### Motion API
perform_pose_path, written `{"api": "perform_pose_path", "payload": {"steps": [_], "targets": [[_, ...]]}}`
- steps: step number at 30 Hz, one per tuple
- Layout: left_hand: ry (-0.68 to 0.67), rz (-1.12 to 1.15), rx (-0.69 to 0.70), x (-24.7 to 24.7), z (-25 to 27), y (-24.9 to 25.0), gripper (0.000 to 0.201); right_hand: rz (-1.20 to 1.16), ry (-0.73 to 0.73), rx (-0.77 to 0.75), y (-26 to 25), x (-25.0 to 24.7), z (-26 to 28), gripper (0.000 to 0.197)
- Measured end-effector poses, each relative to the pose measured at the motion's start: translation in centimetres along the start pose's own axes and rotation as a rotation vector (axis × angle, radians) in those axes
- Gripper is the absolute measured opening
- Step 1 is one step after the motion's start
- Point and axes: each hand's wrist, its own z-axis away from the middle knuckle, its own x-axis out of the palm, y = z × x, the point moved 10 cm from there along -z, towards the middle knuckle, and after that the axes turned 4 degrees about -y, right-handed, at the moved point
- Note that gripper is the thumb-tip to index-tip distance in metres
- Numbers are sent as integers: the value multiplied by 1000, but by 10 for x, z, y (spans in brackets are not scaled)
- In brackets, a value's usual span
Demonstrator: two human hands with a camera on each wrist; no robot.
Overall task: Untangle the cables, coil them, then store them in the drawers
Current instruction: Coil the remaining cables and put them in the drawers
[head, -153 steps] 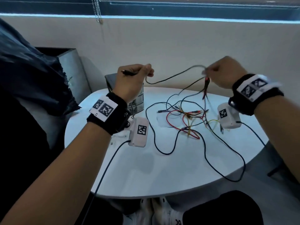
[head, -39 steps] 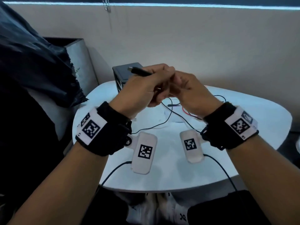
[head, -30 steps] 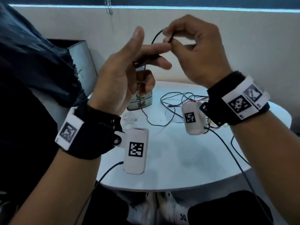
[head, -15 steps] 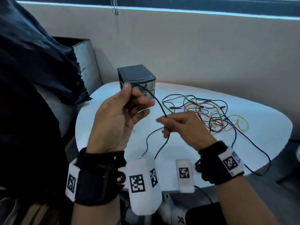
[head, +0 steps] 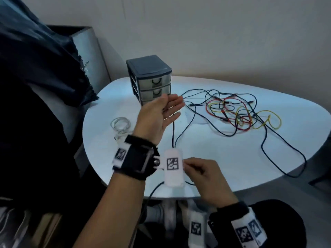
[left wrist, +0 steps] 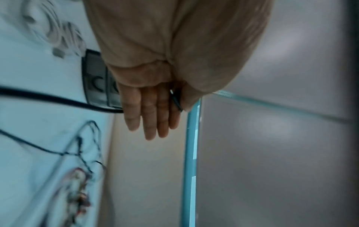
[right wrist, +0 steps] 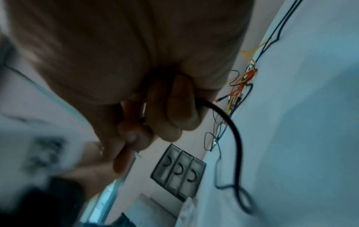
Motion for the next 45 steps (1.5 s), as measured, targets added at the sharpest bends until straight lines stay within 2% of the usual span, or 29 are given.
{"api": "perform_pose_path", "payload": {"steps": [3, 6, 8, 10, 12, 14, 19, 21, 24, 25, 27, 31, 34, 38, 39, 42, 45], "targets": [[-11, -282, -39, -7, -12, -33, 28, -76, 33, -4, -20, -22, 5, 14], [-240, -553, -72, 3, 8, -75, 25, -49, 119, -66, -43, -47, 13, 18], [-426, -564, -144, 17, 37, -102, 27, -14, 201, -94, -44, -62, 17, 20], [-494, -422, -232, 24, 62, -112, 36, -26, 316, -85, -31, -76, 17, 17], [-459, -304, -240, 23, 70, -106, 46, -101, 418, -15, -3, -82, 15, 14], [-393, -186, -198, 19, 65, -95, 41, -156, 440, 79, 25, -72, 10, 14], [-263, 115, -91, 6, 54, -84, 34, -253, 218, 214, 53, -20, -4, 25], [-157, 256, -47, -10, 52, -80, 32, -249, 126, 247, 56, -6, -5, 23], [34, 458, 59, -44, 45, -69, 29, -105, -2, 218, 56, 11, -2, 21], [73, 435, 97, -54, 42, -66, 29, -69, -38, 198, 52, 16, 0, 21], [127, 252, 157, -67, 39, -61, 27, 10, -99, 156, 39, 19, 3, 19], [162, -345, 197, -72, 45, -67, 23, 89, -52, 111, 5, -3, 7, 17], [77, -644, 140, -60, 49, -83, 24, 11, 40, 74, -21, -26, 14, 20], [-92, -771, 48, -33, 62, -95, 28, 4, 151, -38, -50, -44, 18, 19], [-156, -729, 4, -27, 66, -97, 32, 28, 199, -56, -52, -51, 16, 19], [-345, -415, -127, -7, 83, -96, 42, 34, 350, -62, -42, -74, 5, 15], [-411, -211, -92, 4, 90, -79, 39, -16, 360, -14, -14, -72, -9, 17]]}}
